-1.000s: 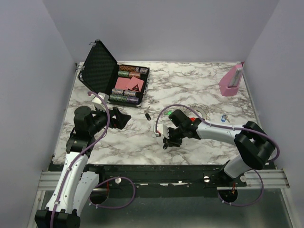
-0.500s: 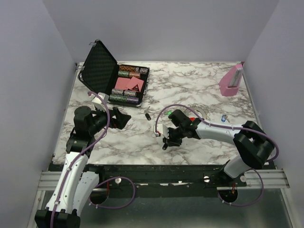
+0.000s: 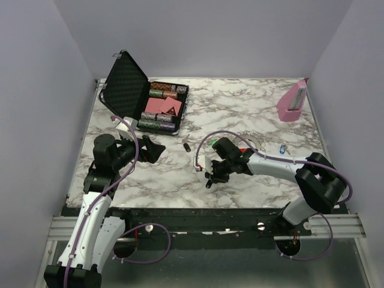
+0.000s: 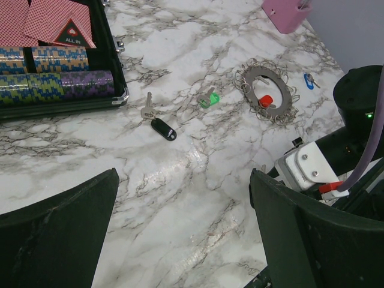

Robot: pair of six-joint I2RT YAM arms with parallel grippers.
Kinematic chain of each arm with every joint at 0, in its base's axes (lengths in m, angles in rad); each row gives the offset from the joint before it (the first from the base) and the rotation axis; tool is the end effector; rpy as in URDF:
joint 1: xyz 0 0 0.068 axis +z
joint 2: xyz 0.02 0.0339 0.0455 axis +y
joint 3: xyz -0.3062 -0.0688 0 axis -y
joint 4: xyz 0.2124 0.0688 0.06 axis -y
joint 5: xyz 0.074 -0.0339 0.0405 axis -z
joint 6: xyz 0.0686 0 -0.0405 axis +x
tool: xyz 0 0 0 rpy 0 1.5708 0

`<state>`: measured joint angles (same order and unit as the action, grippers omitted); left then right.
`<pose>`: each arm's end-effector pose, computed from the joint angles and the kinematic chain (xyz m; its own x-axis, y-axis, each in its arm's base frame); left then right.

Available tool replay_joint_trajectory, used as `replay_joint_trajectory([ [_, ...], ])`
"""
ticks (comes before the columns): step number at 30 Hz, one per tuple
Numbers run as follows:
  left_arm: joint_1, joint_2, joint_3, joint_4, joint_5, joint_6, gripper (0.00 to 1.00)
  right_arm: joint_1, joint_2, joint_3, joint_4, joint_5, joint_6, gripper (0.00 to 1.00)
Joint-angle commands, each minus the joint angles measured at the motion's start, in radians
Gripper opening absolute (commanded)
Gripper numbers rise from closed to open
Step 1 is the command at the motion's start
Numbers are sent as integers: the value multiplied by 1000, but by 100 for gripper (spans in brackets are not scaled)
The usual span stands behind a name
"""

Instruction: Put the keys on the keyring

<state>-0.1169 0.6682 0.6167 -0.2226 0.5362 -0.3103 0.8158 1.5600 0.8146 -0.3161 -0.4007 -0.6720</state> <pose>0.1179 -0.0491 0.3162 -0.4358 -0.2131 -0.8745 0.4785 0.7680 -0.4256 0.1726 0.2225 0.1999 0.0304 -0.8042 -0.5936 -0.9993 -0.0104 -0.0370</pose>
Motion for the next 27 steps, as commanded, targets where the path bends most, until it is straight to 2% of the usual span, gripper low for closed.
replay_joint_trajectory([
  [1,8,-5,23,12,11,10,99,-6,-2,20,-9,-7,8,25],
  [16,6,-7,23,14,11,11,99,-20,-5,24,-17,8,3,22],
  [27,6,-5,23,12,13,10,99,-29,-3,28,-20,30,0,15],
])
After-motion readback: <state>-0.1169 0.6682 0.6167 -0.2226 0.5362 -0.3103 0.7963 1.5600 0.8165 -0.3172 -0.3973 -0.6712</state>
